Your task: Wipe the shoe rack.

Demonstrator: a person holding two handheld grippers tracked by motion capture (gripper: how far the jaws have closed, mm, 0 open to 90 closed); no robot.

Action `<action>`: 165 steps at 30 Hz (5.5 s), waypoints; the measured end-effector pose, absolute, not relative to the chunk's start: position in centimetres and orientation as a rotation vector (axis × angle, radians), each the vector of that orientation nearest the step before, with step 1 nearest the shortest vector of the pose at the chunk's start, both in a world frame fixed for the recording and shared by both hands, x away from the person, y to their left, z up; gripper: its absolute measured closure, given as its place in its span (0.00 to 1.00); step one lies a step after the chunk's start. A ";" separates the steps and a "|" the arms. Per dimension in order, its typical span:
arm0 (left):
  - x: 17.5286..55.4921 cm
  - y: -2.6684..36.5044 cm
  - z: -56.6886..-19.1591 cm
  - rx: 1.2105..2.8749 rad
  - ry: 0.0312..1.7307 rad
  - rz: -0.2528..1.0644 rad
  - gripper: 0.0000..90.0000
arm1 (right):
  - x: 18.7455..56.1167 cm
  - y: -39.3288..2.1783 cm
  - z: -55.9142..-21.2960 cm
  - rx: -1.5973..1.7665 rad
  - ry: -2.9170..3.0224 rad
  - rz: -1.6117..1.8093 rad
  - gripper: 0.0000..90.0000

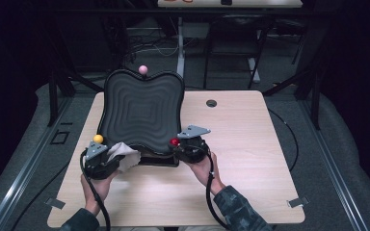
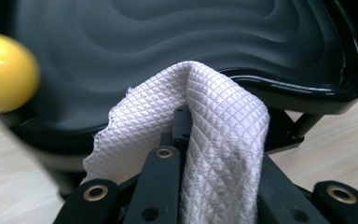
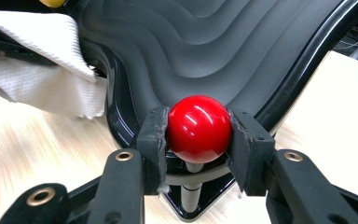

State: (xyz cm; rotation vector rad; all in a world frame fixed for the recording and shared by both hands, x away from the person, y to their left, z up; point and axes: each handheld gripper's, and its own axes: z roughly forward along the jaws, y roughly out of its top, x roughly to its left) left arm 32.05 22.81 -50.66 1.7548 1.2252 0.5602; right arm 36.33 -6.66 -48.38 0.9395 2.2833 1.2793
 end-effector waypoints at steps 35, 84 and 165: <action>32.4 18.2 -50.9 1.804 1.123 0.437 0.94 | 36.3 -6.7 -48.4 0.939 2.286 1.283 0.67; 32.1 11.8 -51.5 1.856 0.992 0.354 0.94 | 36.3 -6.7 -48.4 0.939 2.285 1.278 0.67; 30.6 30.6 -52.0 1.763 1.498 0.612 0.94 | 36.6 -7.2 -48.3 0.967 2.272 1.248 0.67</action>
